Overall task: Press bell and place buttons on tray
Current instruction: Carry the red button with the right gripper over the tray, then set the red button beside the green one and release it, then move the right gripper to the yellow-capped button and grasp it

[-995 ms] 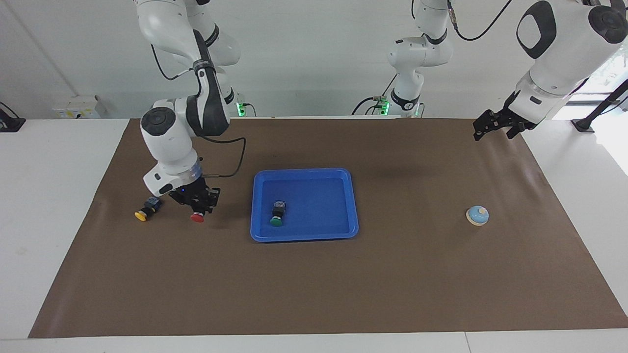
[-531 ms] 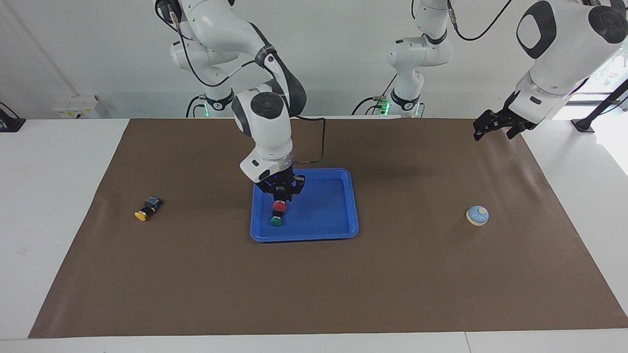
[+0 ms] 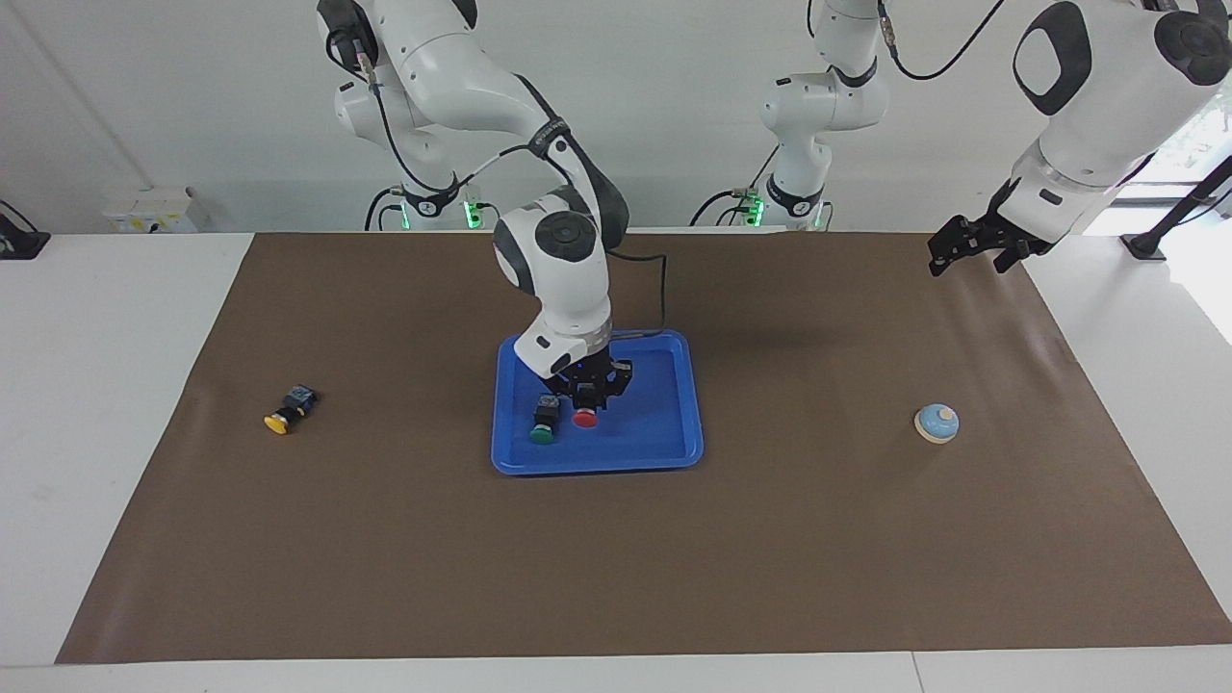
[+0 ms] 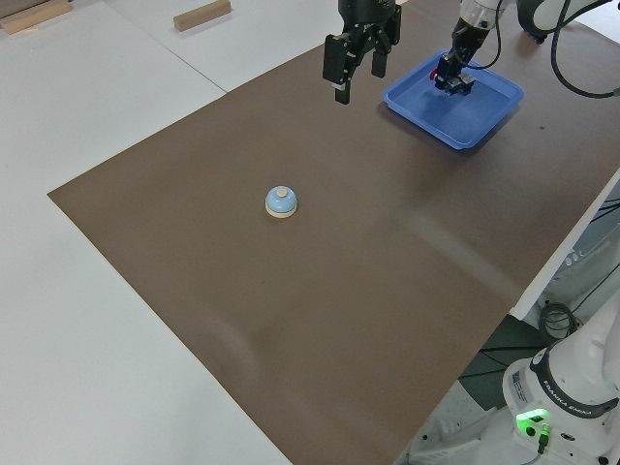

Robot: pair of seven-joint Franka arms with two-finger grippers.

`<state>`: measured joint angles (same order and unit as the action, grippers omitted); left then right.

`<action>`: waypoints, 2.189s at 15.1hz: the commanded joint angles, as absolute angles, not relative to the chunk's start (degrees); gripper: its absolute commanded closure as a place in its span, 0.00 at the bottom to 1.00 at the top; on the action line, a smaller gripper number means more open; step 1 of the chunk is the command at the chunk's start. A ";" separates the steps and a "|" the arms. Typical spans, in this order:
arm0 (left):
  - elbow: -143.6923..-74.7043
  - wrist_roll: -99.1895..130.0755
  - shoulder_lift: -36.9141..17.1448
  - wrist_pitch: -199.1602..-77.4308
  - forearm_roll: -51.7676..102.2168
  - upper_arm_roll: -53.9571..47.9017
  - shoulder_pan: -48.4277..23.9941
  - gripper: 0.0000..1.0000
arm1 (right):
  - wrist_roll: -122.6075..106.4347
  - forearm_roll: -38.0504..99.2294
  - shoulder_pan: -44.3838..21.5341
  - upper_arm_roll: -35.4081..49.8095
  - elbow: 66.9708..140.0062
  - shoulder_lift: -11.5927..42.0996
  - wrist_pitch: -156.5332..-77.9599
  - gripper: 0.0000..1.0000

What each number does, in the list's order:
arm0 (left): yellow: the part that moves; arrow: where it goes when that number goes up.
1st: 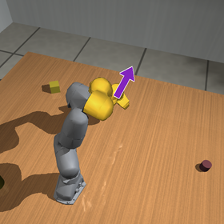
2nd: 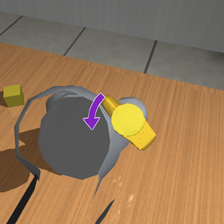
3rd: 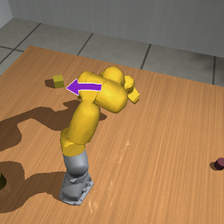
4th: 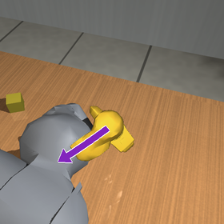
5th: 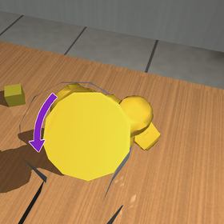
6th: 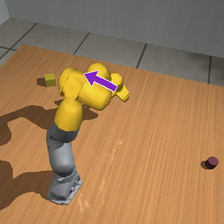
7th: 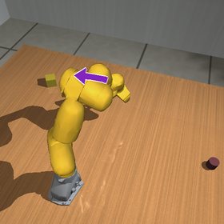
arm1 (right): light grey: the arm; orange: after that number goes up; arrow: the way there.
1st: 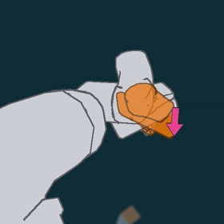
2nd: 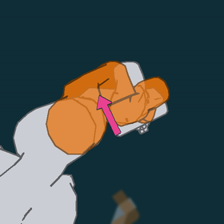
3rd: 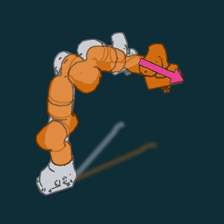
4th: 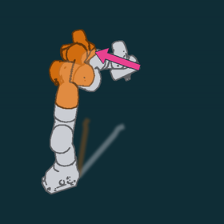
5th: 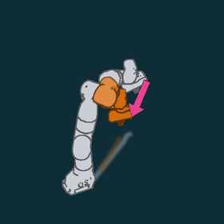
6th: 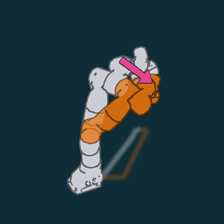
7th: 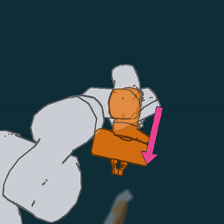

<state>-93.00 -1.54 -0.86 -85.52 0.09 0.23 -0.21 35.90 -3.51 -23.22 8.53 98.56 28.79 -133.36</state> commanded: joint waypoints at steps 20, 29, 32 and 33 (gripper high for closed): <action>-93.78 -0.97 0.18 -85.69 0.88 0.26 0.00 0.00 | 11.91 -4.22 4.45 7.91 98.00 14.33 -110.04 0.00; -93.78 -0.97 0.18 -85.69 0.88 0.26 0.00 0.00 | 7.03 -6.42 17.49 7.82 123.72 8.18 -135.85 0.00; -93.78 -0.97 0.18 -85.69 0.88 0.26 0.00 0.00 | 6.95 -6.50 19.42 7.82 126.12 9.31 -140.62 0.00; -93.78 -0.97 0.18 -85.69 0.88 0.26 0.00 0.00 | 6.86 -6.59 19.68 7.82 126.12 9.66 -140.71 0.00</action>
<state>-93.00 -1.54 -0.86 -85.52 0.09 0.23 -0.21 6.21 -5.65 17.91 6.95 124.05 11.17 -139.39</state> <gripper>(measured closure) 0.000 0.000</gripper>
